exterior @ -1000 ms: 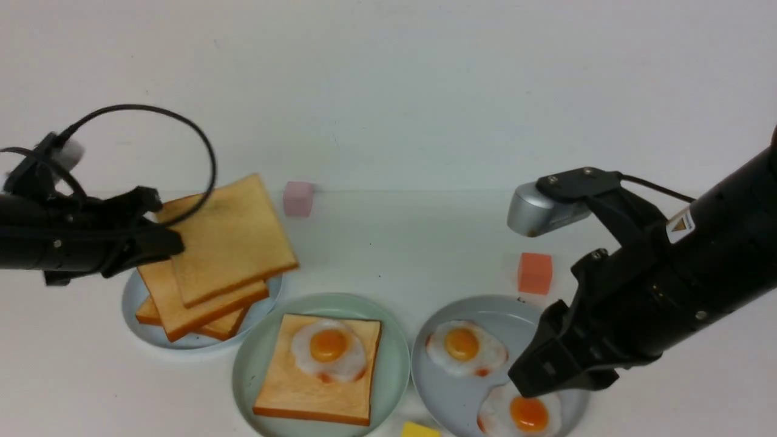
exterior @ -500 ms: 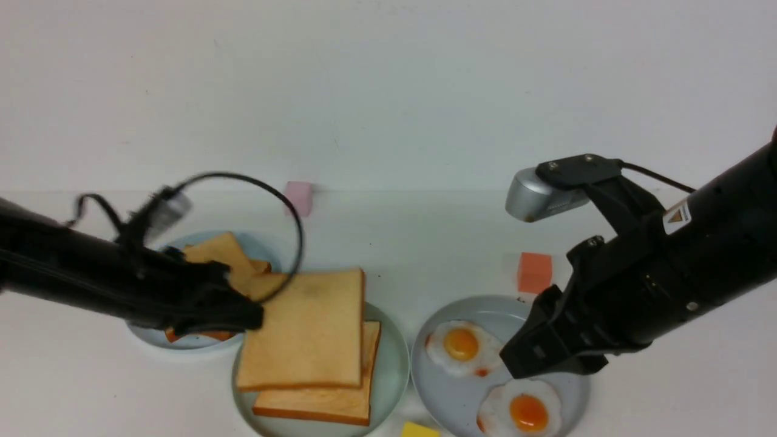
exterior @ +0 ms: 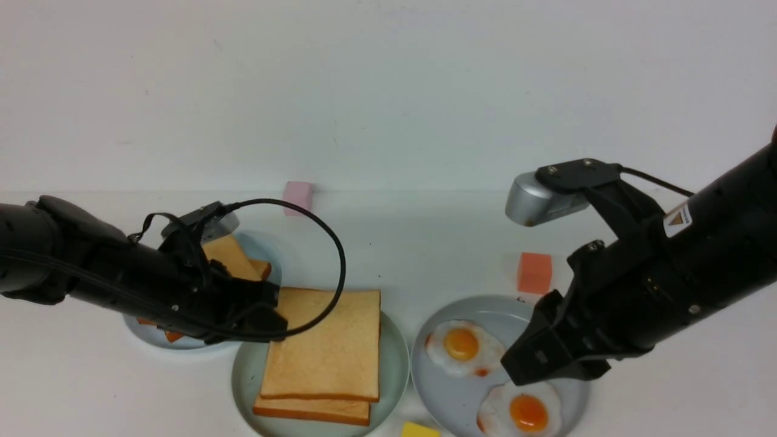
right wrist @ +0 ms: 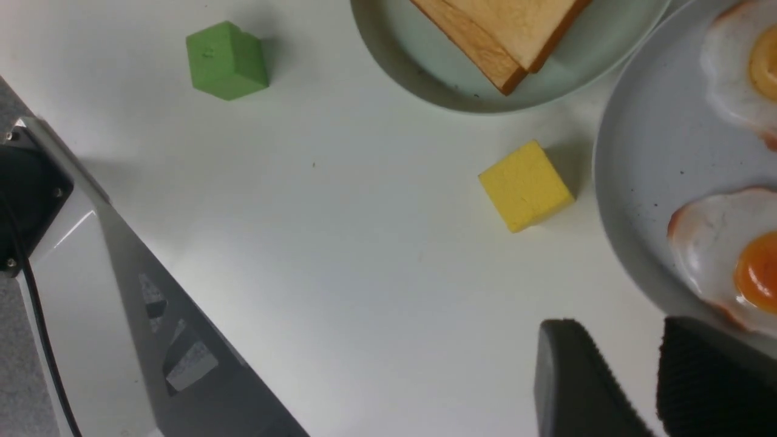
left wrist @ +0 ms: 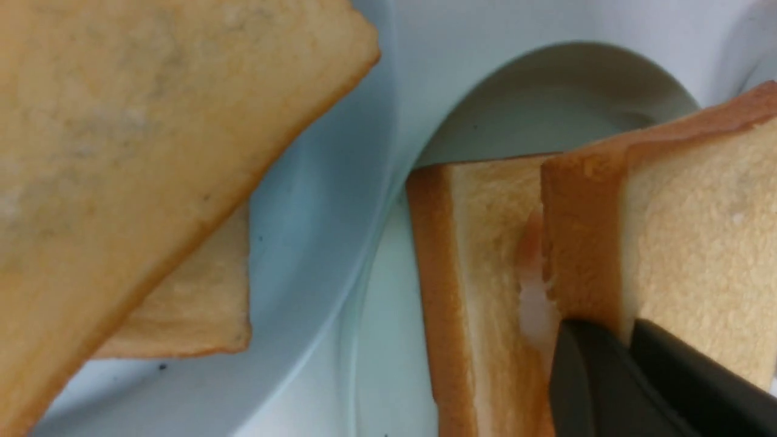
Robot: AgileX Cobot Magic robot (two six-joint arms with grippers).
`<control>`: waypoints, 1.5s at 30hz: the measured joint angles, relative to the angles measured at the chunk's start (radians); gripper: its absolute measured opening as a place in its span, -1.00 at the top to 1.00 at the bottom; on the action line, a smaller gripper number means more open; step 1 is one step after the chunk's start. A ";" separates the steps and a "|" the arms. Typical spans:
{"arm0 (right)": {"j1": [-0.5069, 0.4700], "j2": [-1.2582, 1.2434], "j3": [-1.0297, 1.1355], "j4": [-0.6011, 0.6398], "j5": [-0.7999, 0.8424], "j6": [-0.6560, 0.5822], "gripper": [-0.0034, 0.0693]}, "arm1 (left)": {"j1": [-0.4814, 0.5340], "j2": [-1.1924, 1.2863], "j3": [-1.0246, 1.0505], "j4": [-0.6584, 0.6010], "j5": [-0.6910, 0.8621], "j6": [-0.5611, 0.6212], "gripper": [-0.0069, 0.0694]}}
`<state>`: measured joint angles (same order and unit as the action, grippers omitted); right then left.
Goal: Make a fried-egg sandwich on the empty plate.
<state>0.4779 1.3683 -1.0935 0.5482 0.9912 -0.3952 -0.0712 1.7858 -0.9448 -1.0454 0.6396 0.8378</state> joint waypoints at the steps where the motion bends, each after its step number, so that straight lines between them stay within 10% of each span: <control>1: 0.000 0.000 0.000 0.000 0.000 0.000 0.25 | 0.000 0.000 0.000 0.005 0.000 -0.005 0.71; 15: 0.000 -0.022 0.022 -0.002 -0.058 0.005 0.56 | 0.000 -0.089 0.001 0.158 0.055 -0.166 -0.31; 22: 0.000 -0.180 0.187 -0.072 -0.237 0.061 0.94 | -0.006 -0.221 0.001 0.178 0.200 -0.293 -0.41; 27: 0.000 -0.360 0.375 -0.080 -0.394 0.074 0.94 | -0.116 -0.355 0.001 0.161 0.243 -0.296 -0.31; 39: 0.000 -0.876 0.772 -0.087 -0.768 0.029 0.93 | -0.479 -0.830 0.249 0.364 0.129 -0.663 0.83; 45: 0.000 -0.955 0.850 -0.087 -0.831 0.026 0.93 | -0.537 -1.107 0.410 0.339 0.035 -0.780 0.85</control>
<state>0.4779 0.4131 -0.2436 0.4611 0.1607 -0.3691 -0.6081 0.6791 -0.5345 -0.7064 0.6747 0.0573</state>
